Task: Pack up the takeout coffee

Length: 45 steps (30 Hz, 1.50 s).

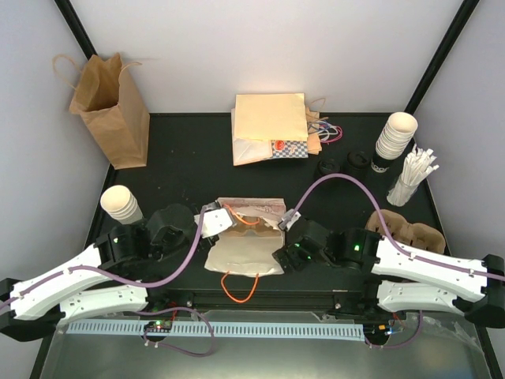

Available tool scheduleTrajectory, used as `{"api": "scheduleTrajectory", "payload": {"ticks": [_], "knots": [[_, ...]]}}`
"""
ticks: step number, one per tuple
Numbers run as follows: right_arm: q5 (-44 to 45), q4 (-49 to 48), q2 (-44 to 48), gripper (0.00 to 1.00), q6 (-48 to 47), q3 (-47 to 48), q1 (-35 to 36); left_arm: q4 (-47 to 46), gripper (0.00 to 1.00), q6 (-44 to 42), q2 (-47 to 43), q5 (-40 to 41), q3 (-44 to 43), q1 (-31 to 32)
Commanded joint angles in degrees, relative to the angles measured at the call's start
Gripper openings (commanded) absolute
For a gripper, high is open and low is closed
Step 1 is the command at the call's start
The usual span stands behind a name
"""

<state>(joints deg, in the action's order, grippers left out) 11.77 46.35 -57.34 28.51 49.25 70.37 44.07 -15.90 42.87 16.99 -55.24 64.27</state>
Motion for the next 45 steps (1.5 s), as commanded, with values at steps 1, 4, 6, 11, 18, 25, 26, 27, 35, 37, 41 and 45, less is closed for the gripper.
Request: {"api": "scheduleTrajectory", "payload": {"ticks": [1, 4, 6, 11, 18, 25, 26, 27, 35, 37, 41, 45], "knots": [[5.15, -0.14, 1.84, 1.0, 1.01, 3.21, 0.28, -0.67, 0.02, 3.91, 0.76, 4.6, -1.36, 0.37], [9.11, -1.24, 3.7, 1.0, 0.23, 5.32, 0.2, -0.65, 0.02, 4.93, 0.84, 6.4, -1.25, -0.11], [10.65, -1.52, 3.71, 1.0, -1.77, 8.08, -0.23, -0.4, 0.01, 5.61, 0.85, 6.65, -1.54, -1.43], [10.22, 0.96, -1.28, 1.0, -7.72, 20.28, -4.19, 2.65, 0.02, 8.62, 2.48, 3.55, -5.29, -8.61], [10.73, 1.04, -4.64, 1.0, -9.87, 30.96, -9.58, 11.08, 0.02, 13.81, 9.66, -5.92, -13.71, -23.07], [10.12, 0.84, -1.56, 1.0, -8.33, 28.41, -13.83, 15.33, 0.02, 19.69, 16.88, -16.14, -19.45, -38.37], [9.65, 0.85, -0.94, 1.0, -8.11, 27.75, -14.14, 15.42, 0.02, 20.51, 18.1, -17.74, -20.22, -40.6], [9.56, 0.89, -0.39, 1.0, -7.77, 27.15, -14.4, 15.55, 0.02, 21.45, 19.21, -19.05, -21.04, -43.16], [9.62, 1.2, 1.59, 1.0, -6.63, 23.0, -15.06, 18.1, 0.02, 27.19, 30.01, -35.43, -30.53, -62.32], [9.51, 1.19, 1.75, 1.0, -6.52, 22.15, -15.17, 16.76, 0.02, 27.68, 32.96, -39.71, -32.04, -65.11], [9.4, 0.99, 2.25, 1.0, -5.91, 20.71, -15.37, 16.19, 0.01, 28.23, 37.28, -41.27, -36.25, -68.38], [9.5, 0.95, 2.82, 1.0, -5.43, 19.17, -15.39, 15.88, 0.02, 29.22, 40.28, -42.09, -38.78, -70.81]]}}
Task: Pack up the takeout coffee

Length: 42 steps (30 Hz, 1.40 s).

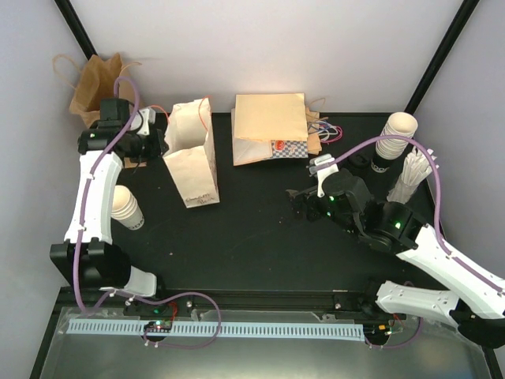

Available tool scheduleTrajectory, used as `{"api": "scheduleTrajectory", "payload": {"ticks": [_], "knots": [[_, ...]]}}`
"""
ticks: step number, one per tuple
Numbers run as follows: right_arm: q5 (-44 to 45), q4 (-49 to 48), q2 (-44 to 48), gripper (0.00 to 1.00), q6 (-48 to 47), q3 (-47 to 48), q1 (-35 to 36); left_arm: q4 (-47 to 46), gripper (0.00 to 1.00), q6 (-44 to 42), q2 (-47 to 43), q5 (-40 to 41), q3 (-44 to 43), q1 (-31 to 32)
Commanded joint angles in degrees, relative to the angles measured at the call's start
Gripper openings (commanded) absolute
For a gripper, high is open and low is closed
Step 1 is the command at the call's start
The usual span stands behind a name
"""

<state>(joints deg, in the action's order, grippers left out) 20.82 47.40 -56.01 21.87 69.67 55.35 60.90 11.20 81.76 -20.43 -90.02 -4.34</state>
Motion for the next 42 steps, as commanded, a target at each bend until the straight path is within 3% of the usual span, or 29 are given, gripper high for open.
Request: {"api": "scheduleTrajectory", "payload": {"ticks": [1, 9, 13, 18, 20, 25, 29, 33, 42], "knots": [[0.46, -0.19, 1.58, 1.0, 1.35, -1.59, -0.42, -1.35, 0.02, 2.56, 1.8, -4.96, -4.21, -2.69], [-0.02, -0.78, 1.43, 1.0, 1.83, -2.95, -0.52, -4.43, 0.06, 4.58, 4.59, -6.81, -3.94, -4.06], [-0.07, -0.68, 1.35, 1.0, 1.75, -3.05, -0.53, -3.38, 0.35, 3.38, 4.28, -6.46, -3.9, -4.06], [-0.37, -0.73, 1.51, 1.0, 1.93, -3.33, -0.53, -2.99, 0.61, 2.11, 0.5, -2.58, -2.29, -4.08], [-0.53, -0.81, 1.52, 1.0, 2.04, -3.31, -0.51, -2.37, 0.76, 1.75, -1.38, -1.32, -1.41, -4.05], [-0.56, -0.68, 1.56, 1.0, 1.95, -3.31, -0.55, 0.66, 0.98, 0.42, -6.75, 0.58, -0.39, -4.03], [-0.44, -0.48, 1.77, 1.0, 1.77, -3.39, -0.51, 4.28, 0.99, -0.96, -13.16, 4.54, -0.11, -4.08], [-0.72, -0.9, 1.79, 1.0, 1.6, -3.88, -0.55, 6.13, 0.99, 2.25, -21.45, 13.95, 1.66, -4.01], [-3.22, -2.28, -0.47, 1.0, 1.06, -3.84, -0.52, 5.67, 0.99, 4.33, -34.89, 16.83, 11.01, -3.51]]}}
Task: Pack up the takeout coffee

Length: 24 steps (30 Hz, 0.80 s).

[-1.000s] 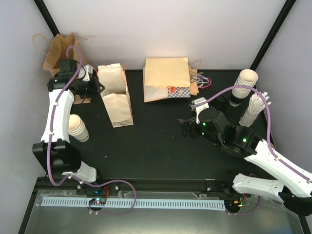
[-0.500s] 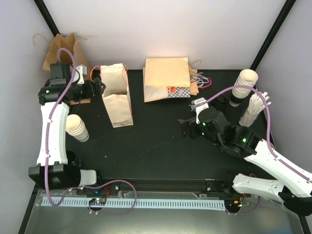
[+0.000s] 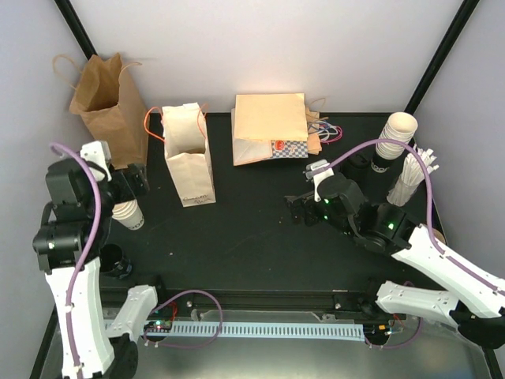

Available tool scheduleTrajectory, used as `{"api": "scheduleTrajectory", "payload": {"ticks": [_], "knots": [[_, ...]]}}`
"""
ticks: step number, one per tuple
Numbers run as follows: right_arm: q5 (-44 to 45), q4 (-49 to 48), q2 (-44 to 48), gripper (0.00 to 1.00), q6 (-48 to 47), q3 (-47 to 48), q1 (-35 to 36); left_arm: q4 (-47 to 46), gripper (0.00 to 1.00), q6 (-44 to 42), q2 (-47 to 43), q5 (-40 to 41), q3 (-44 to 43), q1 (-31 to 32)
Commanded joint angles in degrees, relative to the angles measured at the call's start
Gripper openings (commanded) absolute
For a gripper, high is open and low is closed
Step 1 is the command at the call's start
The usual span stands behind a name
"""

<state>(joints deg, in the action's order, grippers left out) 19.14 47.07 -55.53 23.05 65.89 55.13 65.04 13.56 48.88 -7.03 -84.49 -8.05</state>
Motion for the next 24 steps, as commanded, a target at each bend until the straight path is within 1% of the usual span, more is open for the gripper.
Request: {"api": "scheduleTrajectory", "payload": {"ticks": [1, 6, 8, 9, 12, 14, 15, 17, 19, 24], "knots": [[-1.93, -1.98, -1.32, 1.0, -0.11, -0.06, -0.29, 1.57, 0.99, 2.33, -2.83, 3.5, 6.91, 0.23], [-1.07, -2.02, -2.62, 1.0, 1.02, -0.14, -0.33, 2.16, 0.99, 3.79, -5.75, 3.29, 11.01, 0.23], [-0.15, -1.53, -3.66, 1.0, 3.02, -0.08, -0.34, 2.59, 0.98, 4.45, -6.19, 3.89, 11.63, 0.2], [0.13, -0.92, -4.42, 1.0, 4.3, 0.42, -0.3, 2.84, 0.96, 4.65, -6.31, 4.5, 11.89, 0.21], [0.95, 2.14, -7.65, 1.0, 6.76, 2.61, -0.29, 3.27, 0.82, 5.11, -6.56, 8.68, 12.77, 0.17], [1.63, 3.1, -9.11, 1.0, 6.13, 2.56, -0.29, 4.07, 0.74, 5.22, -5.99, 12.79, 13.14, 0.22], [2.18, 1.69, -8.91, 1.0, 5.15, 1.25, -0.29, 4.55, 0.71, 5.68, -5.4, 15.07, 13.5, 0.23], [3.21, -2.25, -7.64, 1.0, 4.09, -2.27, -0.3, 4.91, 0.69, 5.53, -3.44, 18.03, 14.29, -0.13], [2.15, -4.93, -5.88, 1.0, 3.75, -6.05, -0.36, 4.88, 0.67, 5.38, -0.63, 19.21, 14.52, -0.33], [-0.62, -5.91, -5.21, 1.0, 4.69, -10.3, -0.38, 4.13, 0.6, 5.97, 7.94, 19.05, 12.86, -0.87]]}}
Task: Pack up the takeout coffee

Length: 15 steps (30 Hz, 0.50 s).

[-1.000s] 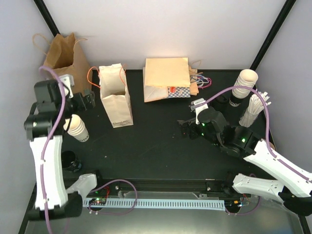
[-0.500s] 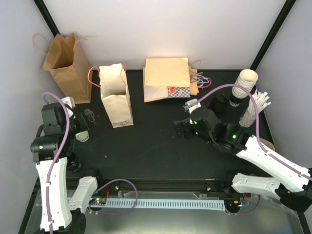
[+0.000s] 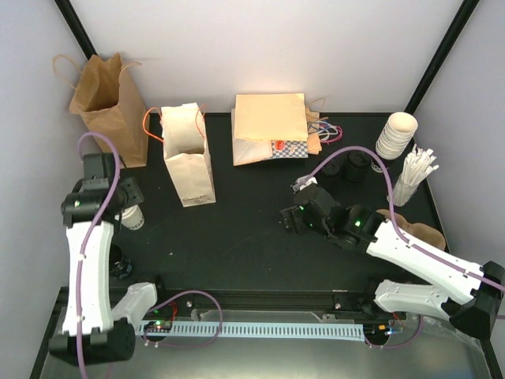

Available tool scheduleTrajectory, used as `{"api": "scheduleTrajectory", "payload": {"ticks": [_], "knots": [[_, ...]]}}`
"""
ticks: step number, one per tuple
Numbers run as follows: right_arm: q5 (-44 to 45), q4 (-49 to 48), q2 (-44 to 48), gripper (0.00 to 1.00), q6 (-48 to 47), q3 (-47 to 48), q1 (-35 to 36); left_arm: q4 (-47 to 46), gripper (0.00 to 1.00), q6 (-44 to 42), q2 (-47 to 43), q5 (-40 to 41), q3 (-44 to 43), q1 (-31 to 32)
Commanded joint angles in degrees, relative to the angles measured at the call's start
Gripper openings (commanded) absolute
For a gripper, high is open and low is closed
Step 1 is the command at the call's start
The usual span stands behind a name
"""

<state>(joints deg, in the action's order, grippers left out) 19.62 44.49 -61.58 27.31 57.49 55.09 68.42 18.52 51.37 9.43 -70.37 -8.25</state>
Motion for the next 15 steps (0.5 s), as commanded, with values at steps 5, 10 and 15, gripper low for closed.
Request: {"api": "scheduleTrajectory", "payload": {"ticks": [5, 10, 15], "knots": [[-2.26, -4.16, 2.49, 1.0, 0.72, -4.35, -0.33, -3.37, 0.54, -0.48, 11.69, -0.33, -1.03, -3.13], [-2.77, -5.7, 5.94, 1.0, 0.15, -6.2, -0.35, -6.51, 0.44, -2.16, 17.4, -3.02, -0.92, -5.28], [-2.7, -5.91, 7.24, 1.0, -0.33, -6.52, -0.33, -6.29, 0.38, -3.03, 24.2, -4.36, -2.96, -8.2]]}}
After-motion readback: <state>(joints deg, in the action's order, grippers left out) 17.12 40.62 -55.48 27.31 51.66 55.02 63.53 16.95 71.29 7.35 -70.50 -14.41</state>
